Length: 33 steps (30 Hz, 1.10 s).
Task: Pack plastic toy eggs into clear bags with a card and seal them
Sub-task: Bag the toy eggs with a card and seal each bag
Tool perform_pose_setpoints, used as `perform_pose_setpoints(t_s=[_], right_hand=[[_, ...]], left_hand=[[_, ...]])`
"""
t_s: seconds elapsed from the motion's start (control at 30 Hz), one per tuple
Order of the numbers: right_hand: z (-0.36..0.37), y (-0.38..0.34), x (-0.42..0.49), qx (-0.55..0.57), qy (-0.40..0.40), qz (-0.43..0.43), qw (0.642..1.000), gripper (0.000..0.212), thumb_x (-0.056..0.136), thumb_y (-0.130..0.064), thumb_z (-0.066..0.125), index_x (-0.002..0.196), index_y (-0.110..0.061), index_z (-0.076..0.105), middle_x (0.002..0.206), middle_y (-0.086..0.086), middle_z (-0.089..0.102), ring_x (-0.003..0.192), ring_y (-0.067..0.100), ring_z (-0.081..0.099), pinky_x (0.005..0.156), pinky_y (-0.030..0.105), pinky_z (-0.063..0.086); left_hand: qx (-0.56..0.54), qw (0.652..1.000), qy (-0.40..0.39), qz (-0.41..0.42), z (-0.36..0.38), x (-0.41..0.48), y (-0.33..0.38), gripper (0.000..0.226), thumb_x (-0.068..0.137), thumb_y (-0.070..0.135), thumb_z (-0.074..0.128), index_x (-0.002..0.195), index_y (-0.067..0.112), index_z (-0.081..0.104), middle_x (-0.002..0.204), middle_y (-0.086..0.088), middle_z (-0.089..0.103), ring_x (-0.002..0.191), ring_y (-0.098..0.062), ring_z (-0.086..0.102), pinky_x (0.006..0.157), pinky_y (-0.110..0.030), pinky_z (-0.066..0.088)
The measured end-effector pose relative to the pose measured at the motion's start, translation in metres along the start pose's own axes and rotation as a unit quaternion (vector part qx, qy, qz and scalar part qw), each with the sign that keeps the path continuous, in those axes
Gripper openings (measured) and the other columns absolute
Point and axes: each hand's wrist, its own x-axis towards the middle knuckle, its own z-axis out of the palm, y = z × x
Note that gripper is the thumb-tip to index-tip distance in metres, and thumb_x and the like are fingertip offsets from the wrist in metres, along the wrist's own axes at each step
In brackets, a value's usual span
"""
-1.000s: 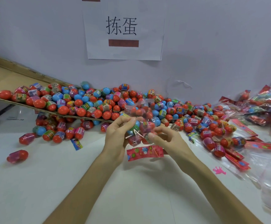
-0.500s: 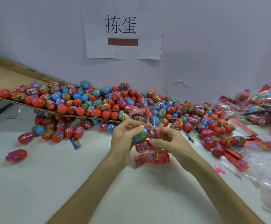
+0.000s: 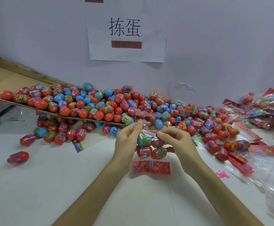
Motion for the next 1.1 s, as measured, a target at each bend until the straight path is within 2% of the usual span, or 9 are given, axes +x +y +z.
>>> perform_pose_setpoints(t_s=[0.13, 0.37, 0.47, 0.5, 0.57, 0.63, 0.77, 0.97, 1.1], right_hand=[[0.004, -0.002, -0.002, 0.013, 0.005, -0.010, 1.000, 0.032, 0.102, -0.027, 0.058, 0.083, -0.021, 0.082, 0.088, 0.004, 0.078, 0.073, 0.018, 0.073, 0.058, 0.024, 0.057], [0.003, 0.004, 0.000, -0.015, -0.002, -0.013, 1.000, 0.031, 0.103, -0.028, 0.058, 0.083, -0.026, 0.082, 0.085, 0.002, 0.078, 0.073, 0.019, 0.074, 0.061, 0.028, 0.059], [0.002, 0.010, 0.002, -0.085, 0.067, -0.074, 0.991, 0.009, 0.096, -0.019, 0.069, 0.098, -0.027, 0.072, 0.092, -0.004, 0.074, 0.074, 0.013, 0.071, 0.061, 0.022, 0.054], [0.003, 0.013, 0.002, -0.140, 0.107, -0.113, 0.978, 0.018, 0.091, -0.017, 0.074, 0.102, -0.026, 0.063, 0.095, -0.005, 0.069, 0.075, 0.011, 0.068, 0.061, 0.020, 0.052], [0.005, 0.018, 0.000, -0.236, 0.180, -0.202, 0.933, 0.047, 0.081, -0.011, 0.083, 0.105, -0.029, 0.047, 0.097, -0.005, 0.057, 0.077, 0.012, 0.058, 0.064, 0.017, 0.049], [0.007, 0.017, -0.002, -0.269, 0.195, -0.282, 0.900, 0.054, 0.078, -0.005, 0.084, 0.107, -0.030, 0.046, 0.095, -0.006, 0.050, 0.077, 0.012, 0.052, 0.066, 0.016, 0.046], [0.010, 0.012, -0.005, -0.237, 0.153, -0.380, 0.881, 0.017, 0.089, -0.014, 0.074, 0.100, -0.021, 0.064, 0.093, -0.010, 0.055, 0.078, 0.010, 0.057, 0.066, 0.013, 0.045], [0.008, 0.008, -0.008, -0.217, 0.138, -0.386, 0.886, 0.015, 0.091, -0.018, 0.073, 0.105, -0.023, 0.070, 0.097, -0.013, 0.059, 0.081, 0.012, 0.061, 0.064, 0.026, 0.051], [0.008, 0.007, -0.008, -0.219, 0.141, -0.390, 0.883, 0.013, 0.091, -0.020, 0.073, 0.103, -0.017, 0.072, 0.096, -0.010, 0.060, 0.079, 0.012, 0.060, 0.063, 0.028, 0.052]], left_hand=[[0.043, 0.999, 0.013, 0.029, -0.005, 0.004, 0.002, 0.030, 0.107, 0.031, 0.053, 0.103, 0.018, 0.080, 0.103, 0.002, 0.080, 0.102, -0.016, 0.076, 0.089, -0.034, 0.056], [0.004, 0.999, 0.050, 0.018, -0.009, 0.007, 0.000, 0.021, 0.102, 0.023, 0.063, 0.099, 0.014, 0.082, 0.096, -0.009, 0.080, 0.095, -0.028, 0.077, 0.073, -0.030, 0.061], [0.047, 0.997, 0.051, 0.039, -0.008, 0.008, -0.004, 0.016, 0.099, 0.022, 0.067, 0.103, 0.015, 0.081, 0.097, -0.010, 0.079, 0.101, -0.032, 0.074, 0.087, -0.043, 0.062], [0.060, 0.996, 0.046, 0.047, -0.007, 0.007, -0.005, 0.015, 0.099, 0.021, 0.067, 0.104, 0.015, 0.080, 0.095, -0.006, 0.080, 0.099, -0.026, 0.075, 0.090, -0.043, 0.061], [0.088, 0.994, 0.011, 0.068, -0.003, 0.002, -0.008, 0.013, 0.101, 0.018, 0.064, 0.105, 0.017, 0.077, 0.088, 0.003, 0.080, 0.089, -0.012, 0.077, 0.081, -0.030, 0.060], [0.118, 0.988, -0.029, 0.092, 0.002, -0.004, -0.010, 0.014, 0.104, 0.016, 0.060, 0.105, 0.014, 0.073, 0.085, 0.002, 0.080, 0.083, -0.010, 0.078, 0.072, -0.017, 0.057], [0.187, 0.965, -0.047, 0.178, 0.005, -0.009, -0.010, 0.015, 0.104, 0.010, 0.059, 0.106, 0.014, 0.073, 0.085, 0.003, 0.080, 0.082, -0.011, 0.078, 0.073, -0.022, 0.061], [0.247, 0.933, -0.069, 0.254, 0.007, -0.016, -0.007, 0.017, 0.102, 0.012, 0.062, 0.113, 0.022, 0.071, 0.078, 0.009, 0.075, 0.077, -0.012, 0.075, 0.073, -0.037, 0.064], [0.297, 0.901, -0.077, 0.308, 0.006, -0.016, -0.008, 0.021, 0.102, 0.009, 0.060, 0.115, 0.021, 0.072, 0.066, 0.029, 0.060, 0.062, 0.001, 0.063, 0.056, -0.008, 0.047]])
